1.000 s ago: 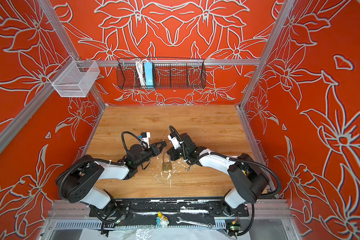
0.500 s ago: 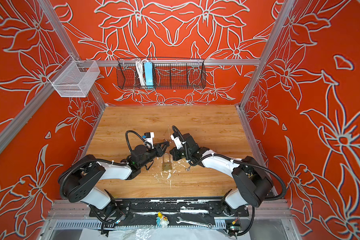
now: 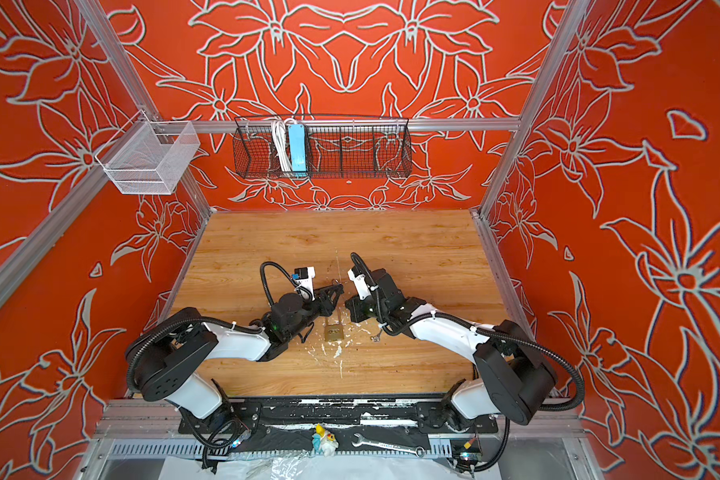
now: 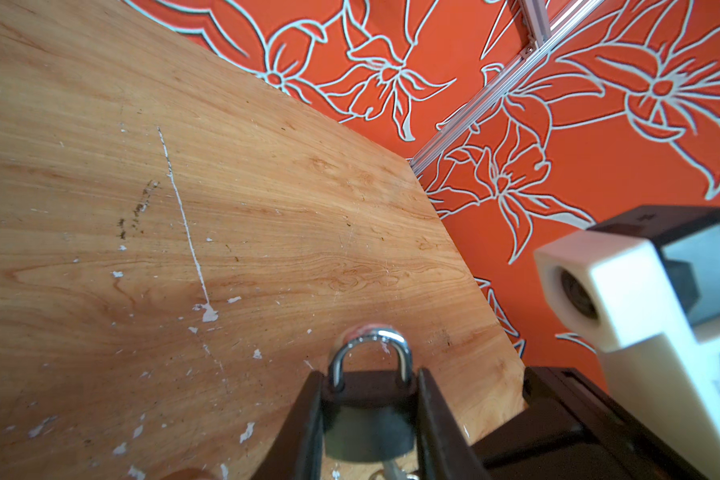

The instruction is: Unlock with the key

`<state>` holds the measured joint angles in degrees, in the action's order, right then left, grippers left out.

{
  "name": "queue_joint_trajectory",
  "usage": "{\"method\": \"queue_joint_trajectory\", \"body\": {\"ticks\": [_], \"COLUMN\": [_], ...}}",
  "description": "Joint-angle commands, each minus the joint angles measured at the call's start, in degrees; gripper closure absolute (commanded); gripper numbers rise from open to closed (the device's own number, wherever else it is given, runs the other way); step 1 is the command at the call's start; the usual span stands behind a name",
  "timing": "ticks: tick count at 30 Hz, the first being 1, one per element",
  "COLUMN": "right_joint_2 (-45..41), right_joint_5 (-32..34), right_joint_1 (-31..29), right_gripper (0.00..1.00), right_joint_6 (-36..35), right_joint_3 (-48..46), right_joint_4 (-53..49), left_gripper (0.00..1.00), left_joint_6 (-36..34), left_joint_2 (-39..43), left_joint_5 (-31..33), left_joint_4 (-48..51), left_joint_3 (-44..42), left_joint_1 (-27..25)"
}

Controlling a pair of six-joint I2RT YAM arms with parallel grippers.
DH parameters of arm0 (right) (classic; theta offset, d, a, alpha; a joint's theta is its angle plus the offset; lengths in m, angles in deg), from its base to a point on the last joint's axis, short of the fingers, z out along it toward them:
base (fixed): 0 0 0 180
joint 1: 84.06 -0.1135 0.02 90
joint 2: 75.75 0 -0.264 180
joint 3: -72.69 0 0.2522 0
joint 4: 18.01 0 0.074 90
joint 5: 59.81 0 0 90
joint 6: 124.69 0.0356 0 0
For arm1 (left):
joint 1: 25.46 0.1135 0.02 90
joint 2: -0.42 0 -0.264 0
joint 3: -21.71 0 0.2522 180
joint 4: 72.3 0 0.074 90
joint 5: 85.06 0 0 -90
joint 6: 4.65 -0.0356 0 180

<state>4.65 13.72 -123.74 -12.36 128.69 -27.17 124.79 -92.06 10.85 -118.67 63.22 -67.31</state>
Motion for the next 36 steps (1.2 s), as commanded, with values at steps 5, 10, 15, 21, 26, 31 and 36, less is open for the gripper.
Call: {"method": "queue_joint_trajectory", "body": {"ticks": [5, 10, 15, 21, 26, 31, 36], "right_joint_2": [-2.85, -1.99, -2.04, -3.48, -4.39, -4.56, -4.54], "right_joint_5": [-2.76, -3.13, -2.23, -0.11, 1.99, 3.11, 3.72], "right_joint_1": [-0.17, -0.22, -0.27, -0.57, -0.61, -0.91, -1.06], "right_gripper": [1.00, 1.00, 1.00, 1.00, 1.00, 1.00, 1.00], "right_joint_6": [0.30, 0.24, 0.52, 1.11, 1.54, 2.93, 4.10], "right_joint_3": [-0.73, -1.13, -3.42, -5.99, -6.20, -6.77, -7.20], "right_joint_4": [8.44, 9.77, 14.10, 17.75, 17.19, 18.10, 19.01], "left_gripper": [1.00, 1.00, 1.00, 1.00, 1.00, 1.00, 1.00], "left_joint_6": [3.28, 9.35, 14.48, 19.56, 19.27, 18.24, 18.87], "left_joint_2": [-5.52, -7.89, -7.53, -10.15, -12.34, -14.01, -16.09], "left_joint_5": [-2.67, -6.09, -6.62, -5.83, -4.74, -1.84, 1.47], "left_joint_4": [-3.31, -11.46, -13.00, -18.60, -19.45, -21.07, -21.20], "left_joint_3": [-0.63, -1.97, -2.67, -3.70, -3.38, -3.20, -2.34], "left_joint_1": [-0.69, -0.69, -0.69, -0.74, -0.74, -1.79, -4.25]}}
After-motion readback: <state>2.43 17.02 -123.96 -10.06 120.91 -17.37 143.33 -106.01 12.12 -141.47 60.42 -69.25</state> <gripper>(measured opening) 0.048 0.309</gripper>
